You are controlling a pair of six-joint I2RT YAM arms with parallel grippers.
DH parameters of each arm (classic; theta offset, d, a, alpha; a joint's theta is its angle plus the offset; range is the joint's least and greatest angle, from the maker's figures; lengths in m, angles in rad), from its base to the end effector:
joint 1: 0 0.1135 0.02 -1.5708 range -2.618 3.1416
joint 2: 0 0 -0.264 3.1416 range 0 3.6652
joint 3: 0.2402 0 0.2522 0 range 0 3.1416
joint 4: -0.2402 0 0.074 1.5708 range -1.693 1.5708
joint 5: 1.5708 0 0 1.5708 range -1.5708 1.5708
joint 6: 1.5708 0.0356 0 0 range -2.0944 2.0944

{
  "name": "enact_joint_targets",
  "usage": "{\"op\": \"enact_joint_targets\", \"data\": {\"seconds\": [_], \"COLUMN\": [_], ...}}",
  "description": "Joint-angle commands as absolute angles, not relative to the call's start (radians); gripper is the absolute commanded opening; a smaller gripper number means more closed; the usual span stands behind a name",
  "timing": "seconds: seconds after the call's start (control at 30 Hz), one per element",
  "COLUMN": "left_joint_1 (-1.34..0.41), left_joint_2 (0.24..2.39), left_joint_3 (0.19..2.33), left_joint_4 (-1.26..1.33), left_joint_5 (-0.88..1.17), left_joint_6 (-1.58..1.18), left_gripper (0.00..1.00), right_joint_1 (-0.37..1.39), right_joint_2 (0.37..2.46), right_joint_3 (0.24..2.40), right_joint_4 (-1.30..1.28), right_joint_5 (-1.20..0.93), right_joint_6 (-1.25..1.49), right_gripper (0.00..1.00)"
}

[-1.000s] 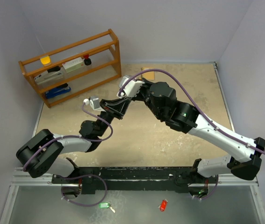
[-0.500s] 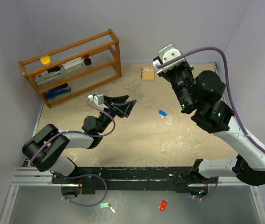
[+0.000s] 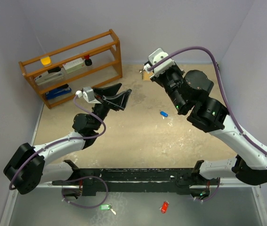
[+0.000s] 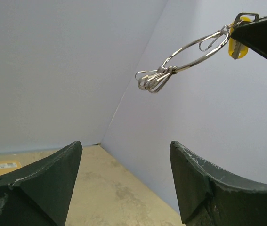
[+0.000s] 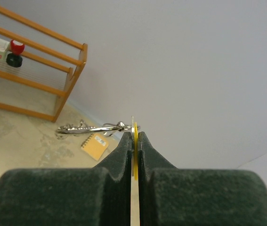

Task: Remove the keys from the keyring

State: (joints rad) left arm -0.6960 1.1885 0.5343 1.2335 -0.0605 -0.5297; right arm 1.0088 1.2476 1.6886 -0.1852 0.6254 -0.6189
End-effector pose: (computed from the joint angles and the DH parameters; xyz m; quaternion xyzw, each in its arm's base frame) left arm 0.1887 -0.1548 0.3170 0.0130 0.4760 -0.4940 0.7275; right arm 0.1410 0.1849 0.5487 -0.2555 0.5763 -0.0385 0.7753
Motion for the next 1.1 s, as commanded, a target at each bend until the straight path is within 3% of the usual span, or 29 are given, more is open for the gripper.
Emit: {"op": "enact_joint_targets", "data": {"seconds": [0.0, 1.07], "left_joint_1": [-0.697, -0.707], "left_joint_2": [1.168, 1.309], "left_joint_3": [0.596, 0.762], "left_joint_4": [1.219, 1.400], "left_joint_5": [-0.072, 0.015], "left_joint_6": [-0.503, -0.560], "left_gripper": [0.73, 0.78], "right_joint_1": [1.011, 1.011], "right_joint_2": [1.219, 1.252], "right_joint_3": [1.733, 1.738], "right_joint_4": [-0.173, -0.199], "right_joint_5": [0.588, 0.581], "right_joint_6": [-0.561, -0.542], "right_gripper": [0.00, 0.00]}}
